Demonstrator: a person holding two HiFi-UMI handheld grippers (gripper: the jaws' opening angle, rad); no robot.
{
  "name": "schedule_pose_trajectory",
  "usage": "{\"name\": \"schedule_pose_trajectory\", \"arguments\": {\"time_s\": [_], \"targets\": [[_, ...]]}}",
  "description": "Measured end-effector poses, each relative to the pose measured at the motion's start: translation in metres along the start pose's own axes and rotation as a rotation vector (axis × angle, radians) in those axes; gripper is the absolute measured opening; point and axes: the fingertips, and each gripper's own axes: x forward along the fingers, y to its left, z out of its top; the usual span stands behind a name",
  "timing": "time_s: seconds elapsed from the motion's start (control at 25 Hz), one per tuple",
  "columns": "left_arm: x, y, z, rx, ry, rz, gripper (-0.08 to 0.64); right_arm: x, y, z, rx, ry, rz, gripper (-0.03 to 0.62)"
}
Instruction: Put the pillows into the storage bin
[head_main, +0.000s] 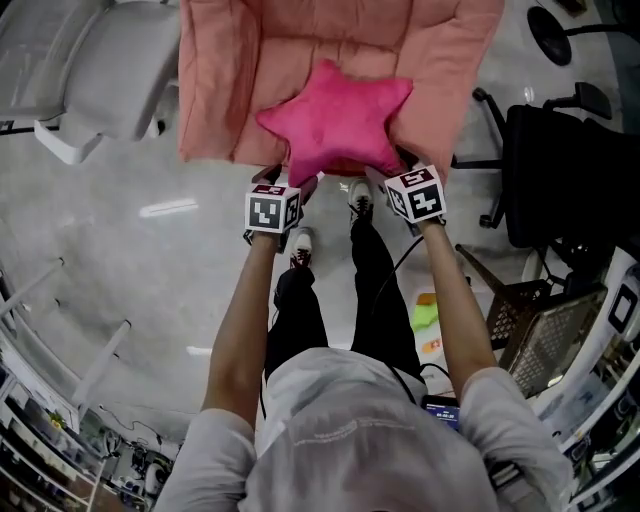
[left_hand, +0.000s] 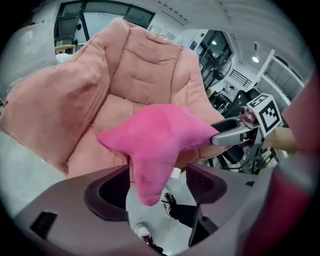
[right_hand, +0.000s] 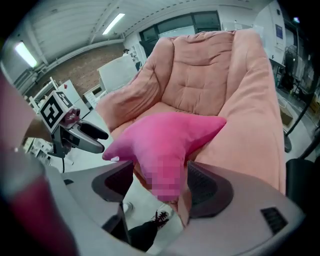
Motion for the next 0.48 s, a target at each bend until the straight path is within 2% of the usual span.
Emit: {"name": "schedule_pose_trajectory", "arguments": {"time_s": [0.16, 0.28, 0.48], "targets": [[0.028, 0.005, -0.012, -0.039, 0.073, -0.013, 0.370, 0.017, -0.004, -0.004, -0.025, 0.057, 0.031, 0.342], [0.034, 0.009, -0.013, -0.061, 0.094, 0.012, 0.287, 0.019, -0.001, -0.002, -0.038, 0.074, 0.055, 0.297], [0.026, 0.007, -0.006, -0.066, 0.075, 0.037, 0.233, 0.014, 0.004, 0.004, -0.029, 0.071, 0.082, 0.259]]}}
